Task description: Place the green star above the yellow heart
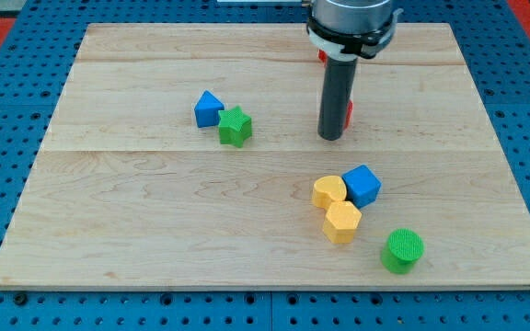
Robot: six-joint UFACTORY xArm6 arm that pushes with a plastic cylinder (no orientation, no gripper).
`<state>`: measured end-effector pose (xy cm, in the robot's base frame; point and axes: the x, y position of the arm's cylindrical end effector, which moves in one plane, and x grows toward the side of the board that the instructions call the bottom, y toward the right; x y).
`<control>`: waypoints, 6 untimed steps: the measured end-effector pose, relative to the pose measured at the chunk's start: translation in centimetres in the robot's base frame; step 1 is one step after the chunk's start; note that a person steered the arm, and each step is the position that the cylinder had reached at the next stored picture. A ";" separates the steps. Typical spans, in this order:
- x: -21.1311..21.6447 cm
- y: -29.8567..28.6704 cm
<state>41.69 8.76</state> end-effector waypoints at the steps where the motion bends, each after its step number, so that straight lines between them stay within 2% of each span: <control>1: -1.8 1.1; 2: -4.0 0.9; 3: -1.0 1.4; 4: 4.4 -2.4; 5: 7.6 -11.4; 6: 6.1 -18.7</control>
<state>47.78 -9.90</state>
